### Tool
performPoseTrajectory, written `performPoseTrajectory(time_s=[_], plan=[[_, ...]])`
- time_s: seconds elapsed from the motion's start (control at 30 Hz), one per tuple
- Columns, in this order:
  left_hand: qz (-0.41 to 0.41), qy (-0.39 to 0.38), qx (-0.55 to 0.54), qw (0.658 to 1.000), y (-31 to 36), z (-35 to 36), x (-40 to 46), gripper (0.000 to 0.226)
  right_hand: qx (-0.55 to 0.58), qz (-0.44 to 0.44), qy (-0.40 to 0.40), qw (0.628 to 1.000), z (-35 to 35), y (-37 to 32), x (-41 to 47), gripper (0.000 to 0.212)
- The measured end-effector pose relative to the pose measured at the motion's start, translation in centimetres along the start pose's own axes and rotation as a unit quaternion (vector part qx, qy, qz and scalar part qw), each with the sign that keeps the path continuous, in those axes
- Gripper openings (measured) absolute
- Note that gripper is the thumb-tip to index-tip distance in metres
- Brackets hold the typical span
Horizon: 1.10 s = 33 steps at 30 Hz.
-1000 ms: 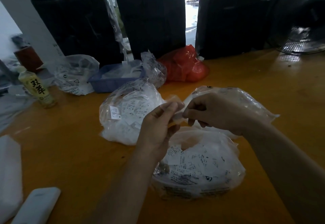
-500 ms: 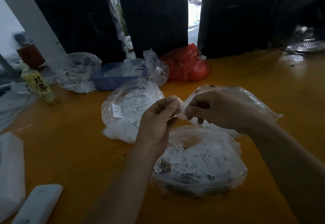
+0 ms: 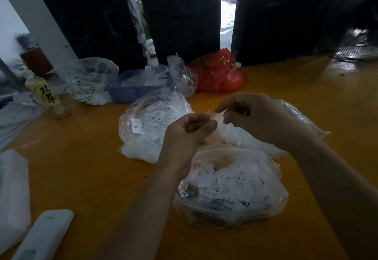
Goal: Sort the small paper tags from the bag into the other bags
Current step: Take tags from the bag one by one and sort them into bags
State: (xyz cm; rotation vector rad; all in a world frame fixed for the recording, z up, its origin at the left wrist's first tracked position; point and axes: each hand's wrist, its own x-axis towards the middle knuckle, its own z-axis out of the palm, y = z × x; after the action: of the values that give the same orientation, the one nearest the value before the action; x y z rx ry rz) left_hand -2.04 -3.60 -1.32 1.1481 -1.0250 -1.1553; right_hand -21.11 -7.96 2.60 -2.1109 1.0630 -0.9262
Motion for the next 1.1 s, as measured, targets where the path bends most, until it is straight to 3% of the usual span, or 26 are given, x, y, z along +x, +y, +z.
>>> performPoseTrajectory(time_s=[0.2, 0.33, 0.57, 0.93, 1.1], plan=[[0.015, -0.006, 0.021, 1.0, 0.0, -0.1, 0.0, 0.015, -0.056, -0.041, -0.011, 0.998, -0.3, -0.5, -0.2, 0.007], [0.021, -0.023, 0.043, 0.999, -0.1, 0.0, -0.1, 0.016, -0.131, -0.048, 0.007, 0.99, -0.3, -0.7, -0.4, 0.006], [0.029, -0.039, 0.059, 0.997, 0.0, -0.2, -0.2, 0.02, -0.158, -0.084, -0.041, 0.983, -0.5, -1.5, -0.7, 0.007], [0.008, -0.048, 0.071, 0.996, 0.2, -0.9, 0.1, 0.016, -0.155, 0.0, -0.016, 0.988, -0.7, -1.5, -0.6, 0.014], [-0.005, -0.047, 0.041, 0.998, 0.2, -1.0, 0.2, 0.018, -0.15, -0.023, -0.032, 0.988, -0.5, -1.6, -0.7, 0.008]])
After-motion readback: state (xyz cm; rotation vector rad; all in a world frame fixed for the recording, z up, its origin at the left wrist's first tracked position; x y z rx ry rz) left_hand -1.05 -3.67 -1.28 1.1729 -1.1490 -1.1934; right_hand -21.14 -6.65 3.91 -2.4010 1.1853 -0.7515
